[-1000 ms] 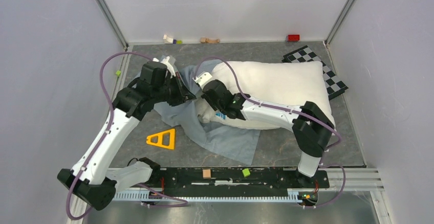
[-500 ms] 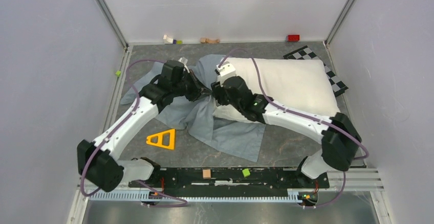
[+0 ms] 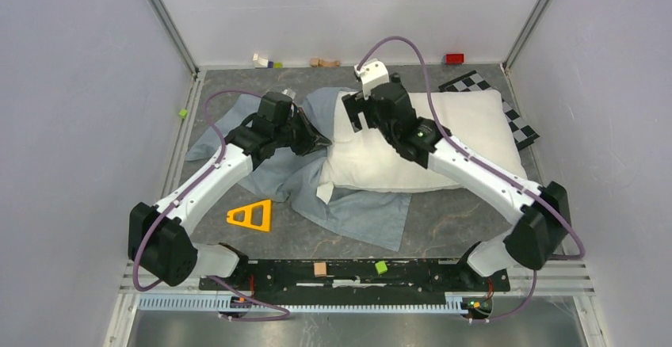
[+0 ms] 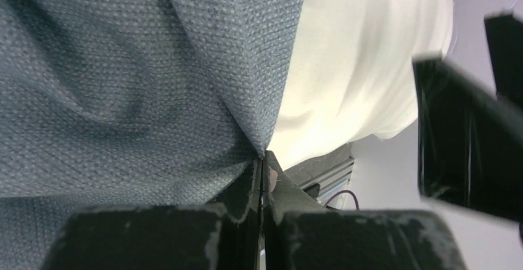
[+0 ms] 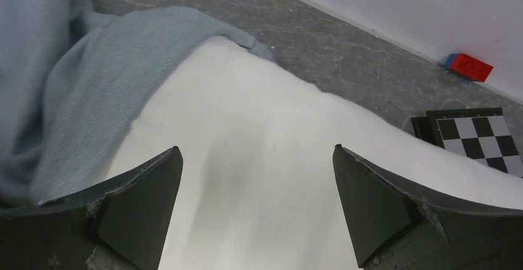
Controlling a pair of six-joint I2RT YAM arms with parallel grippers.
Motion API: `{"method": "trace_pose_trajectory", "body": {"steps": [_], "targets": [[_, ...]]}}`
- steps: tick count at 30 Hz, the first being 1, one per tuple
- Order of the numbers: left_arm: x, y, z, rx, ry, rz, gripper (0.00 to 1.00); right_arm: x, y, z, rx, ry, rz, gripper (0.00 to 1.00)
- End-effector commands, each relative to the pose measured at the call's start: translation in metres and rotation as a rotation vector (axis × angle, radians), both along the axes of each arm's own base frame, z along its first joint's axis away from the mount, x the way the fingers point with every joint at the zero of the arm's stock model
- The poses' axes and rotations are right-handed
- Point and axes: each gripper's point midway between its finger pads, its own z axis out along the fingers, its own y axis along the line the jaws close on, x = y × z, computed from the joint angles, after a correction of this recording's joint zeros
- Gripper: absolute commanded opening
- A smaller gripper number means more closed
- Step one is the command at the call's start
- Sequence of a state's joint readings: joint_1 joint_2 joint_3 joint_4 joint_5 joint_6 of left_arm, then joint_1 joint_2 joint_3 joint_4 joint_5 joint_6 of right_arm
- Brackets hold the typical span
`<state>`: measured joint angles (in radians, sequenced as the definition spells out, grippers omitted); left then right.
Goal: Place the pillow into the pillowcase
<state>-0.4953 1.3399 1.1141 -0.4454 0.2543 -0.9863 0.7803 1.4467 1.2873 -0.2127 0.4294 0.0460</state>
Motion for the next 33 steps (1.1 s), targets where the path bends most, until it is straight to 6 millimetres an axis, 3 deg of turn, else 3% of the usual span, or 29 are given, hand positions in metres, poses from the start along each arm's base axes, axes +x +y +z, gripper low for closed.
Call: {"method": "trace_pose_trajectory", "body": {"steps": [1, 4, 6, 7, 9, 12, 13, 16, 22, 24, 27, 30, 33], "targets": [[-0.003, 0.003, 0.009, 0.055, -0.066, -0.057, 0.05, 0.037, 0.005, -0.038, -0.116, 0.063, 0.059, 0.98], [-0.004, -0.002, 0.008, 0.074, -0.066, -0.109, 0.11, 0.034, 0.017, -0.094, -0.126, 0.185, 0.109, 0.94], [0.0, -0.001, 0.012, 0.105, -0.083, -0.121, 0.17, 0.016, 0.018, -0.133, -0.057, 0.259, 0.119, 0.82], [0.002, -0.001, 0.016, 0.118, -0.097, -0.126, 0.21, 0.01, 0.019, -0.141, -0.014, 0.263, 0.124, 0.73], [0.009, -0.001, 0.029, 0.146, -0.135, -0.125, 0.3, -0.001, 0.017, -0.157, 0.035, 0.296, 0.111, 0.44], [0.022, 0.005, 0.049, 0.246, -0.207, -0.096, 0.57, -0.004, 0.014, -0.162, 0.085, 0.292, 0.077, 0.05], [0.027, 0.01, 0.053, 0.298, -0.221, -0.076, 0.61, -0.004, 0.013, -0.161, 0.098, 0.288, 0.063, 0.0], [0.044, 0.021, 0.05, 0.45, -0.247, -0.03, 0.78, -0.001, 0.01, -0.15, 0.126, 0.259, 0.037, 0.0], [0.063, 0.029, 0.02, 0.691, -0.22, -0.017, 0.89, 0.008, 0.011, -0.118, 0.129, 0.197, 0.035, 0.0], [0.061, 0.033, 0.017, 0.708, -0.215, -0.008, 0.89, 0.011, 0.008, -0.109, 0.107, 0.181, 0.03, 0.0], [0.056, 0.042, 0.029, 0.717, -0.245, 0.028, 0.89, 0.014, 0.006, -0.101, 0.089, 0.159, 0.029, 0.0], [0.056, 0.042, 0.027, 0.734, -0.25, 0.01, 0.84, 0.014, 0.006, -0.094, 0.088, 0.144, 0.035, 0.0], [0.063, 0.04, 0.015, 0.772, -0.227, -0.011, 0.8, 0.012, 0.004, -0.084, 0.071, 0.133, 0.048, 0.13]]}}
